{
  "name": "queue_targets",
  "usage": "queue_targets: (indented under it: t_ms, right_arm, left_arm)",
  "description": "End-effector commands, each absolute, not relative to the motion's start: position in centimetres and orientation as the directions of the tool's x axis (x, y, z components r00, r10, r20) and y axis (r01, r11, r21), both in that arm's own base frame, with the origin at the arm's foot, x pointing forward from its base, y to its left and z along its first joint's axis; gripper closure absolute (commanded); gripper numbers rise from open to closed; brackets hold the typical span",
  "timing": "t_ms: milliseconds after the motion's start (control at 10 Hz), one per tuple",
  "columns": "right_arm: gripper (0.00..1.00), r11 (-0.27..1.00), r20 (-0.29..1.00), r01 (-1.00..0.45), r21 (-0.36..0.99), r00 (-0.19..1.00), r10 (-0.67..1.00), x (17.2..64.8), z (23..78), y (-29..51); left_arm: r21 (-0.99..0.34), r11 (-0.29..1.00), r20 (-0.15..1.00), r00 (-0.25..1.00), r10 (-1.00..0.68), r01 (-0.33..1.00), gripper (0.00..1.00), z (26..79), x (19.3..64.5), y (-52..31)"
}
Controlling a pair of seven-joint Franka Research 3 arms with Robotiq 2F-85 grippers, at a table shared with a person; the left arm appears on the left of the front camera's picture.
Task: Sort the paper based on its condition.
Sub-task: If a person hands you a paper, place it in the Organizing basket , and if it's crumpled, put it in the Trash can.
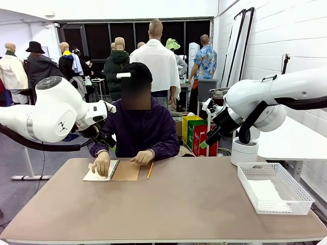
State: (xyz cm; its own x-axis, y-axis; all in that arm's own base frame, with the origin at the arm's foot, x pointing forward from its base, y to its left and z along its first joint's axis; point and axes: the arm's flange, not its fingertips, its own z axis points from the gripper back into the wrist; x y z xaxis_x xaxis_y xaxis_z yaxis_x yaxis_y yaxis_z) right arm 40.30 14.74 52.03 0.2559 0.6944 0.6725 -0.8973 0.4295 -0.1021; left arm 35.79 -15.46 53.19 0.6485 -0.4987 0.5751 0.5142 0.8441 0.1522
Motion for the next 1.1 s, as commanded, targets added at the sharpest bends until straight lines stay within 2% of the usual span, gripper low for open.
queue_targets:
  t_ms: [0, 1000]
  right_arm:
    - [0.00, 0.422, 0.683, -0.902, -0.089, 0.253, 0.685, 40.43, 51.85, 14.72]
    - [0.00, 0.422, 0.683, -0.902, -0.089, 0.253, 0.685, 40.43, 51.85, 14.72]
  left_arm:
    - [0.160, 0.843, 0.580, 0.642, -0.501, 0.514, 0.00, 53.13, 35.88, -15.39]
    - [0.160, 0.843, 0.580, 0.642, -0.501, 0.514, 0.00, 53.13, 35.88, -15.39]
